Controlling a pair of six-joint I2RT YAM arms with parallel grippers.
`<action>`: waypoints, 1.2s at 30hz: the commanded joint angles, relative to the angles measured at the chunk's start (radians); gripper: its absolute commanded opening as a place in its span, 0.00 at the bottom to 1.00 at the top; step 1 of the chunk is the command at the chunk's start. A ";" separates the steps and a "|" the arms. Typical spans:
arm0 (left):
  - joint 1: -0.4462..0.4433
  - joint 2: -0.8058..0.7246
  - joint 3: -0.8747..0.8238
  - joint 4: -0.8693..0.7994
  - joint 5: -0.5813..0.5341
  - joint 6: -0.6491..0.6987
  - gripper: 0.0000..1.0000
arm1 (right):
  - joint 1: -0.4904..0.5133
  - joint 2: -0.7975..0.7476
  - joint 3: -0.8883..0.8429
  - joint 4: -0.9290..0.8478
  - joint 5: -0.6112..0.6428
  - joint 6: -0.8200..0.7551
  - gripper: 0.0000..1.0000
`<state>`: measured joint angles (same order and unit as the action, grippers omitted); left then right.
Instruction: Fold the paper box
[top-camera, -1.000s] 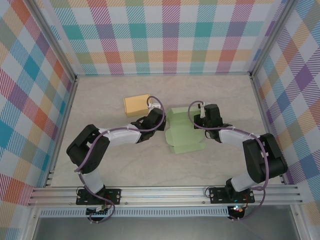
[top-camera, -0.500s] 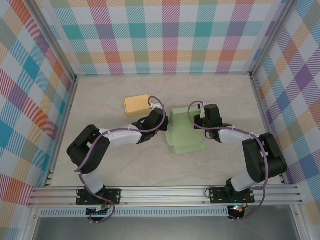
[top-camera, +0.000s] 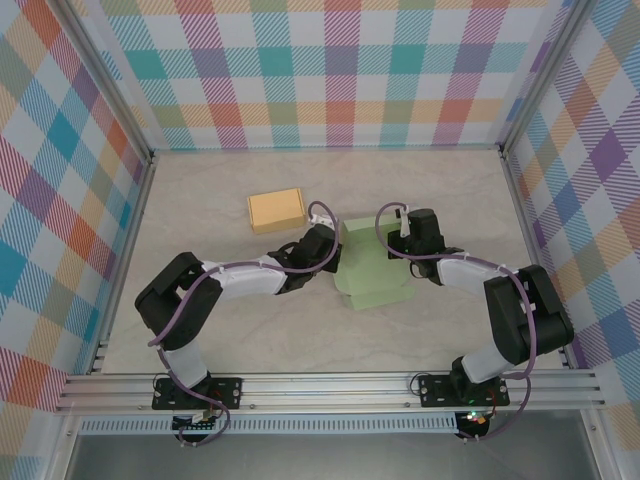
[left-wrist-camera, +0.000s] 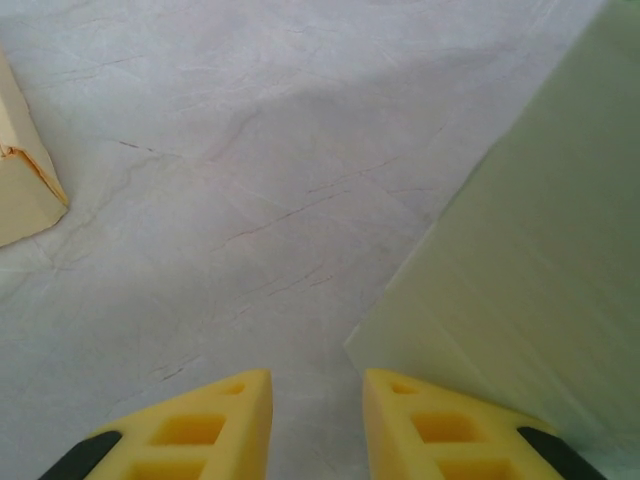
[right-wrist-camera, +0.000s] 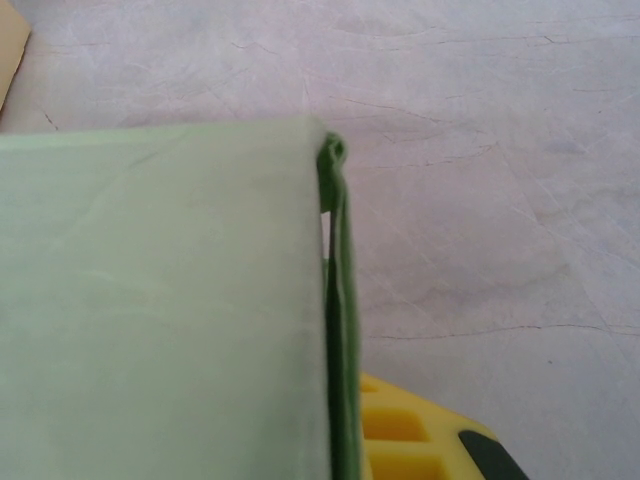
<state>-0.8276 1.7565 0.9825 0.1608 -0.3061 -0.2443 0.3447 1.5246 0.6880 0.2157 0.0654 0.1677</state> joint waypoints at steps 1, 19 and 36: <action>-0.020 -0.025 0.008 -0.003 0.014 0.076 0.31 | 0.006 0.012 0.024 0.011 -0.025 0.003 0.00; -0.025 -0.064 0.040 -0.091 0.071 0.282 0.47 | 0.007 0.018 0.027 0.013 -0.030 0.006 0.00; -0.022 -0.039 0.092 -0.075 -0.064 0.318 0.50 | 0.007 0.018 0.027 0.010 -0.033 0.006 0.00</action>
<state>-0.8421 1.7016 1.0355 0.0322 -0.3031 0.0937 0.3447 1.5311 0.6899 0.2161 0.0521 0.1684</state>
